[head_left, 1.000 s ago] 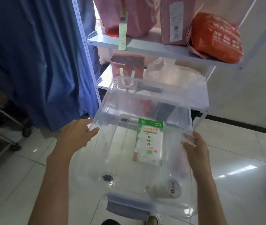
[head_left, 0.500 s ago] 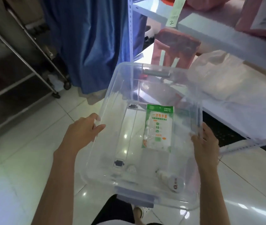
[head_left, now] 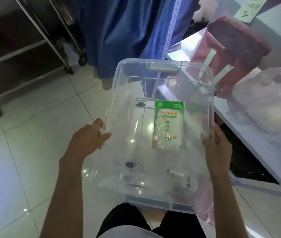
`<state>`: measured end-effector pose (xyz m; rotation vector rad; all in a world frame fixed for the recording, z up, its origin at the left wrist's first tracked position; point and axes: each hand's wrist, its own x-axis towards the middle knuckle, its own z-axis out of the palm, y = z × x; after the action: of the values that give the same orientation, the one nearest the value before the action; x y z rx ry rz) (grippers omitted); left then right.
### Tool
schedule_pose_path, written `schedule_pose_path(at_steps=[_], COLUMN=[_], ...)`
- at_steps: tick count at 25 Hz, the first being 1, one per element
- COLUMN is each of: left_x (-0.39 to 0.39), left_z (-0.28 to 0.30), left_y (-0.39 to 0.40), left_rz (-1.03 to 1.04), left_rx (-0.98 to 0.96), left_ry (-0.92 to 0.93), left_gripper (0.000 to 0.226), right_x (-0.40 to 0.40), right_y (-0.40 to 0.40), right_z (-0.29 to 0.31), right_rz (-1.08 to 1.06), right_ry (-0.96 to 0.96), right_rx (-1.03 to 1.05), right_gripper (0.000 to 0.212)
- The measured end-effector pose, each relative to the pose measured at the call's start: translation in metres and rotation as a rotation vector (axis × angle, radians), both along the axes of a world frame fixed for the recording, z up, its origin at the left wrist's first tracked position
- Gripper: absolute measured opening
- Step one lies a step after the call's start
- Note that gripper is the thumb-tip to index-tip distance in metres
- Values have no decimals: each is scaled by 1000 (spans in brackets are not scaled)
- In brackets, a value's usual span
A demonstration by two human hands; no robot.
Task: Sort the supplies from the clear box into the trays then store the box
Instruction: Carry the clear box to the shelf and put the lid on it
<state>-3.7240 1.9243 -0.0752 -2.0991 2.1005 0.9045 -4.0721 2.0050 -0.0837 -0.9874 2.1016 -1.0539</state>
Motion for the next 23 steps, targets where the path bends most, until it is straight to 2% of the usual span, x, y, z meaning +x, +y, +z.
schedule_pose_path(at_steps=[3,10,14,19,23], left_x=[-5,-41,-77,-103,-114], left_z=[-17,-70,-104,-179,-253], left_y=[0,3,11,6,-6], left_rz=[59,329,458,575,622], left_rx=[-10,36,-22,-35,-1], left_ry=[24,-20,9,43,75], left_gripper=[24,24,24,25,23], right_x=[-7,-39,-58,-74,-83], right_y=[-17,-91,-121,-160,-185], right_z=[-11,-74,-121,-188,-253], right_rz=[48,213,314,315,405], right_ry=[-12,-105,-95,-46,-25], right_rx=[-3,85,106,204,307], right_gripper=[52,37,38,28,45])
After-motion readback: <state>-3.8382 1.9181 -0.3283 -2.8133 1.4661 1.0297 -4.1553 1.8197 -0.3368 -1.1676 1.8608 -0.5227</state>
